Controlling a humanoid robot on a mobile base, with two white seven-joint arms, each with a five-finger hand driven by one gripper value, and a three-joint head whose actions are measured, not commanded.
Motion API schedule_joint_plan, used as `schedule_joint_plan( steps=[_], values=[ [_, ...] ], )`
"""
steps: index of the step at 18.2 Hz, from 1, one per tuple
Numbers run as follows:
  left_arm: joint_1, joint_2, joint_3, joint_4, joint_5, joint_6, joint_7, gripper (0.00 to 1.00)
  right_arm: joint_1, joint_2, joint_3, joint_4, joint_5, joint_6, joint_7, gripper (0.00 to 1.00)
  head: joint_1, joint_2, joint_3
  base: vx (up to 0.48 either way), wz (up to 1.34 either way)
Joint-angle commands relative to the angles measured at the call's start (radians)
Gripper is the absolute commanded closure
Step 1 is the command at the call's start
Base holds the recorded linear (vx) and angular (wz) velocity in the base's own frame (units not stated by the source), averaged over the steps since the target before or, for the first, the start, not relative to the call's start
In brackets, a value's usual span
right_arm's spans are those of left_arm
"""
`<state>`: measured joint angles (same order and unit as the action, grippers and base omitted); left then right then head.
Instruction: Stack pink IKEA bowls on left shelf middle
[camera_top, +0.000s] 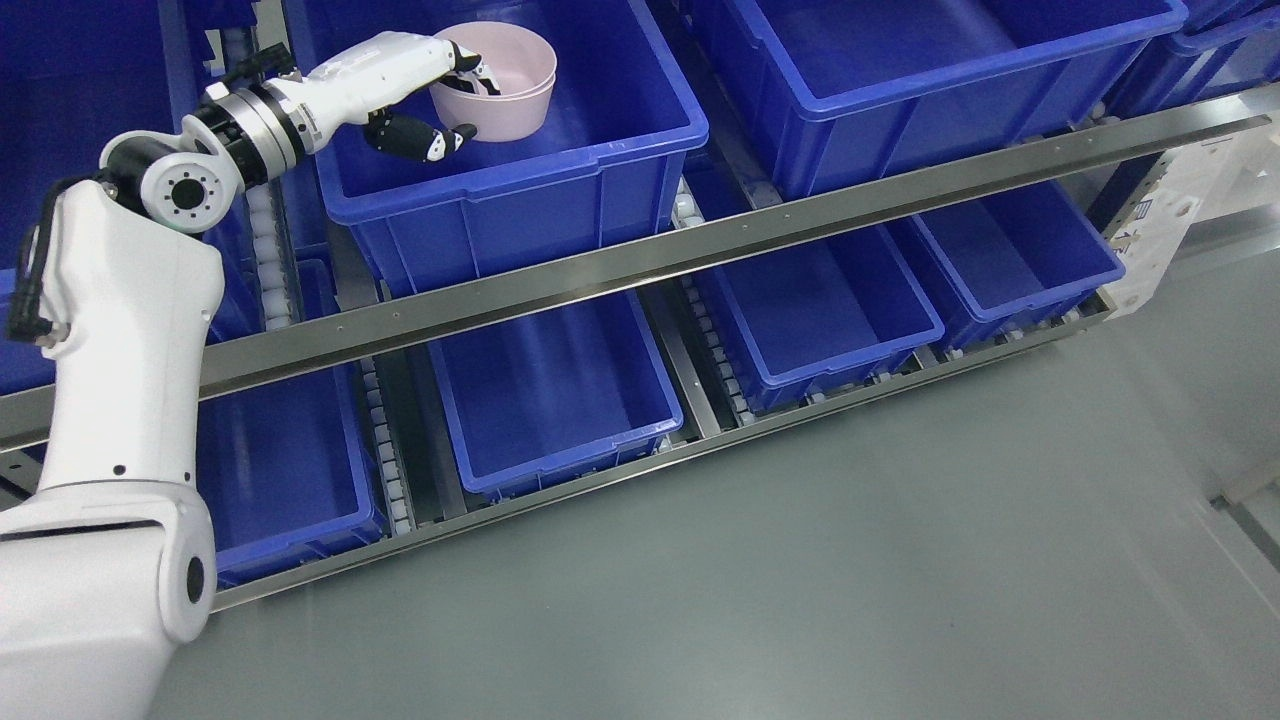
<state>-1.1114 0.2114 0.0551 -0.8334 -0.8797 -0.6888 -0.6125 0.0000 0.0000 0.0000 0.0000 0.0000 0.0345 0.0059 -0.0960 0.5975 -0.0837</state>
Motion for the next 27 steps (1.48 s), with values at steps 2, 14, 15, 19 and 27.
schedule_joint_plan(
  steps=[2, 14, 15, 19, 27],
  values=[
    [-0.042, 0.02, -0.047, 0.088, 0.002, 0.005, 0.039, 0.61, 0.029, -0.017, -0.012, -0.034, 0.0, 0.001, 0.0, 0.0, 0.0, 0.0, 0.0, 0.0, 0.0],
    [-0.078, -0.194, 0.049, -0.054, 0.228, 0.124, 0.057, 0.39, 0.029, -0.017, -0.012, -0.034, 0.0, 0.001, 0.0, 0.0, 0.0, 0.0, 0.0, 0.0, 0.0],
    [-0.076, -0.194, 0.039, -0.065, 0.252, 0.124, 0.092, 0.39, 0.029, -0.017, -0.011, -0.034, 0.0, 0.001, 0.0, 0.0, 0.0, 0.0, 0.0, 0.0, 0.0],
    [-0.065, -0.194, -0.159, -0.093, 0.535, 0.161, 0.279, 0.37, 0.029, -0.017, -0.012, -0.034, 0.0, 0.001, 0.0, 0.0, 0.0, 0.0, 0.0, 0.0, 0.0],
    [0.187, -0.194, -0.523, -0.491, 0.91, 0.463, 0.487, 0.0, 0.029, -0.017, -0.011, -0.034, 0.0, 0.001, 0.0, 0.0, 0.0, 0.0, 0.0, 0.0, 0.0]
  ],
)
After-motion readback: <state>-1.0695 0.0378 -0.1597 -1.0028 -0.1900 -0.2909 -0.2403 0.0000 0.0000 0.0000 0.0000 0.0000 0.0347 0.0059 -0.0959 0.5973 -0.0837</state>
